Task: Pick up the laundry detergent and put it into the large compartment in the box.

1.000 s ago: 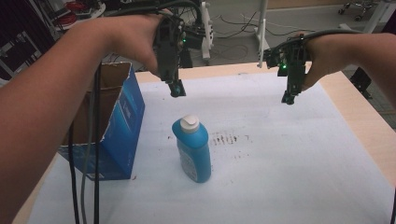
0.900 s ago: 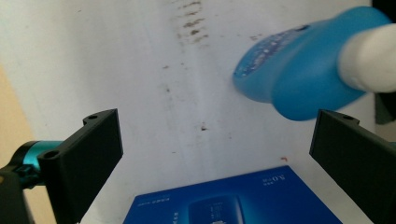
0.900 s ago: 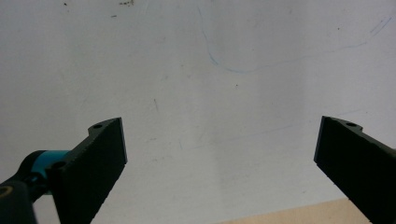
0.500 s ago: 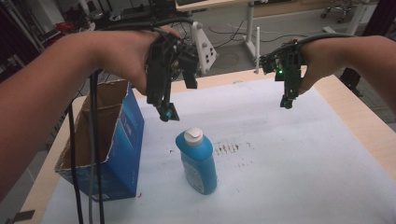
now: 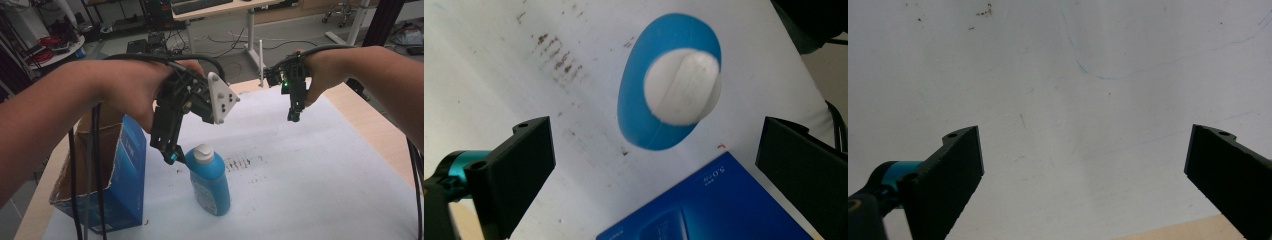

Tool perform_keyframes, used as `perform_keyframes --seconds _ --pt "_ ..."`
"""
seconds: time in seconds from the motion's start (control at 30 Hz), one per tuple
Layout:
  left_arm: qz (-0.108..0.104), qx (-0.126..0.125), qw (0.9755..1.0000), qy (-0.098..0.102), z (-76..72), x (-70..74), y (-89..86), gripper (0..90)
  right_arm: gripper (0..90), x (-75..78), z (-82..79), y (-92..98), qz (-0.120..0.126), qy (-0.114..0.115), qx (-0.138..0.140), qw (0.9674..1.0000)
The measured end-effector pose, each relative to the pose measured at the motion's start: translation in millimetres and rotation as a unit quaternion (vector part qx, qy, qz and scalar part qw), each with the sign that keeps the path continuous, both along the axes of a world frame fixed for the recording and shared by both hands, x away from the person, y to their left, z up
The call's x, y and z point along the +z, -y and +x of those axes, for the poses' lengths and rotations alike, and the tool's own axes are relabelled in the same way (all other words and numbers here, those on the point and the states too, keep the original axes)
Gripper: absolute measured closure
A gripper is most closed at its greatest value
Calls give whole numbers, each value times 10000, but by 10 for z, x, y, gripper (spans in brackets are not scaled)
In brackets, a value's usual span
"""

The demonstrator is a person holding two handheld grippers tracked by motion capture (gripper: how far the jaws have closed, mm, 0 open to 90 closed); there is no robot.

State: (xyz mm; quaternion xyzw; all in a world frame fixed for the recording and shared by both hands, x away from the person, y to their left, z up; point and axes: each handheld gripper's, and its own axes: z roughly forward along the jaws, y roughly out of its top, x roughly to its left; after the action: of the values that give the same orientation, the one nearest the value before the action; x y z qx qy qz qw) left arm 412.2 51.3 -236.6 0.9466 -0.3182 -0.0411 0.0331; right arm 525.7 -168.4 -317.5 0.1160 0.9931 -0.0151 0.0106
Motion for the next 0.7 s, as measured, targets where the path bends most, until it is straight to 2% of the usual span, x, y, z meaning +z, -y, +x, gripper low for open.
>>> perform_keyframes --seconds 0.17,0.47,0.53,0.7 --pt "184 -62 9997 -118 13 -123 42 25 14 7 9 44 6 2 -46 10000" --pt "183 -178 9994 -253 -28 -347 59 25 14 20 -21 45 23 37 -67 10000" --pt "190 -198 9993 -239 -43 -394 64 25 14 21 -24 36 30 40 19 10000" --pt "193 -219 9994 -185 -54 -473 68 25 14 30 -22 28 61 65 7 10000"
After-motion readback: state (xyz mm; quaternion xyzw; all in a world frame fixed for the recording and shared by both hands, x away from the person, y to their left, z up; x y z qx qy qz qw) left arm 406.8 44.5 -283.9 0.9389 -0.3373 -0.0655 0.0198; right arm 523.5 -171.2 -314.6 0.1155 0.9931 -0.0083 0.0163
